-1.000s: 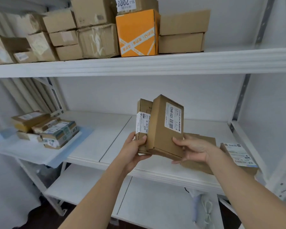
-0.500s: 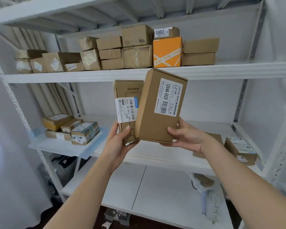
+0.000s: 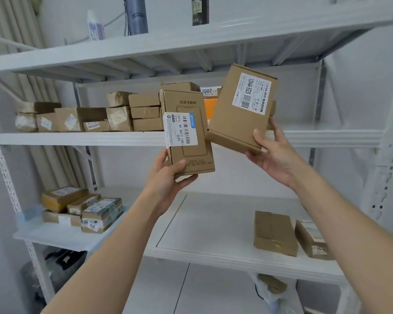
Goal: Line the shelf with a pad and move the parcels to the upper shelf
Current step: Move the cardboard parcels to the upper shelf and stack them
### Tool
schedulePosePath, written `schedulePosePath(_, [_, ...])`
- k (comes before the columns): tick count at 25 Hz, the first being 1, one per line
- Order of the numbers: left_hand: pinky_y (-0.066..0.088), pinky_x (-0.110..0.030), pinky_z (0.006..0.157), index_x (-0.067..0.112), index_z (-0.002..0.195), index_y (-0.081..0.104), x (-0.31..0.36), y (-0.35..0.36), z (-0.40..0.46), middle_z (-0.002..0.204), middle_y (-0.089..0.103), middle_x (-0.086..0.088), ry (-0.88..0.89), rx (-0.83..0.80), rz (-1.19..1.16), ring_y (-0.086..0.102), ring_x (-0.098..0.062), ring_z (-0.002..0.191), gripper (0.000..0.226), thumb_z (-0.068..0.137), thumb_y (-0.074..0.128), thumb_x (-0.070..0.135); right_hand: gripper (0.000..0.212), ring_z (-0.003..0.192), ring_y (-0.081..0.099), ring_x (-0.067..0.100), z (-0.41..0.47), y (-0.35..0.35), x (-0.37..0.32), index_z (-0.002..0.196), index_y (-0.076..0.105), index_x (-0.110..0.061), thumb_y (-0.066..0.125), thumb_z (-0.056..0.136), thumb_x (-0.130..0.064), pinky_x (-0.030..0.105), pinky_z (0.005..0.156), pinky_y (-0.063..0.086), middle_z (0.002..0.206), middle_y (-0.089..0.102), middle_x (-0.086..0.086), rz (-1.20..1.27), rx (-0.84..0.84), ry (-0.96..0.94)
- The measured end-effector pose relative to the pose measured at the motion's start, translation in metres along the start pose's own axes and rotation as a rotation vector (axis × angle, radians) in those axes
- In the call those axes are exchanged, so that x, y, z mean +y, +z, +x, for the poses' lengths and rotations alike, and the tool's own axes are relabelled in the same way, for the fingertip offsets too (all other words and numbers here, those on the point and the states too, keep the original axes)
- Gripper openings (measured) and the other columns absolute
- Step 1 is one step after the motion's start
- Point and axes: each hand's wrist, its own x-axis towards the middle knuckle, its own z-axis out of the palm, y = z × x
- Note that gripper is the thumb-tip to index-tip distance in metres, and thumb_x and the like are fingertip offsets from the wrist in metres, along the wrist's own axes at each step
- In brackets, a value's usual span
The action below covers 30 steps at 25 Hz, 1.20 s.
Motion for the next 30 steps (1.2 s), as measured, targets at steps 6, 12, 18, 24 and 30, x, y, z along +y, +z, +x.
schedulePosePath(6, [0.057, -0.049, 0.086, 0.012, 0.132, 0.051, 0.020, 0.047, 0.048, 0.119, 0.067, -0.009, 0.131, -0.027, 0.046, 0.068, -0.031, 0.106, 0.037, 0.097, 0.049, -0.001, 0.059, 0.092, 0.067, 0.017, 0.041, -0.017, -0.048, 0.145, 0.034, -0.036, 0.061, 0.095, -0.020, 0.026, 0.066, 0.057, 0.120, 0.063, -0.001, -0.034, 0.176, -0.174])
schedulePosePath(12, [0.058, -0.048, 0.082, 0.037, 0.146, 0.031, 0.025, 0.082, 0.089, 0.123, 0.066, -0.007, 0.215, -0.059, -0.052, 0.069, -0.029, 0.105, 0.062, 0.099, 0.049, 0.002, 0.044, 0.100, 0.065, 0.019, 0.093, -0.037, -0.077, 0.138, 0.041, -0.032, 0.056, 0.098, -0.022, 0.023, 0.056, 0.057, 0.122, 0.059, 0.002, -0.211, 0.275, -0.197])
schedulePosePath(18, [0.059, -0.047, 0.080, 0.033, 0.143, 0.038, 0.029, 0.106, 0.123, 0.119, 0.067, -0.012, 0.253, -0.071, -0.053, 0.069, -0.028, 0.105, 0.055, 0.099, 0.049, 0.002, 0.034, 0.082, 0.059, 0.019, 0.159, -0.041, -0.105, 0.134, 0.049, -0.019, 0.047, 0.100, -0.020, 0.024, 0.057, 0.060, 0.126, 0.046, 0.006, -0.411, 0.346, -0.117])
schedulePosePath(24, [0.058, -0.048, 0.080, 0.031, 0.144, 0.039, 0.030, 0.115, 0.149, 0.122, 0.066, -0.011, 0.264, -0.053, -0.056, 0.070, -0.028, 0.103, 0.054, 0.099, 0.049, 0.002, 0.053, 0.092, 0.059, 0.029, 0.203, -0.051, -0.103, 0.119, 0.056, -0.013, 0.034, 0.097, -0.056, 0.037, 0.074, 0.056, 0.115, 0.056, 0.012, -1.008, 0.353, -0.084])
schedulePosePath(30, [0.059, -0.047, 0.081, 0.028, 0.144, 0.042, 0.023, 0.131, 0.170, 0.119, 0.068, -0.005, 0.256, -0.085, -0.081, 0.069, -0.027, 0.106, 0.052, 0.098, 0.053, 0.007, 0.054, 0.116, 0.055, 0.023, 0.215, -0.070, -0.088, 0.120, 0.063, -0.011, 0.040, 0.097, -0.054, 0.026, 0.087, 0.036, 0.120, 0.063, 0.004, -1.058, 0.228, -0.335])
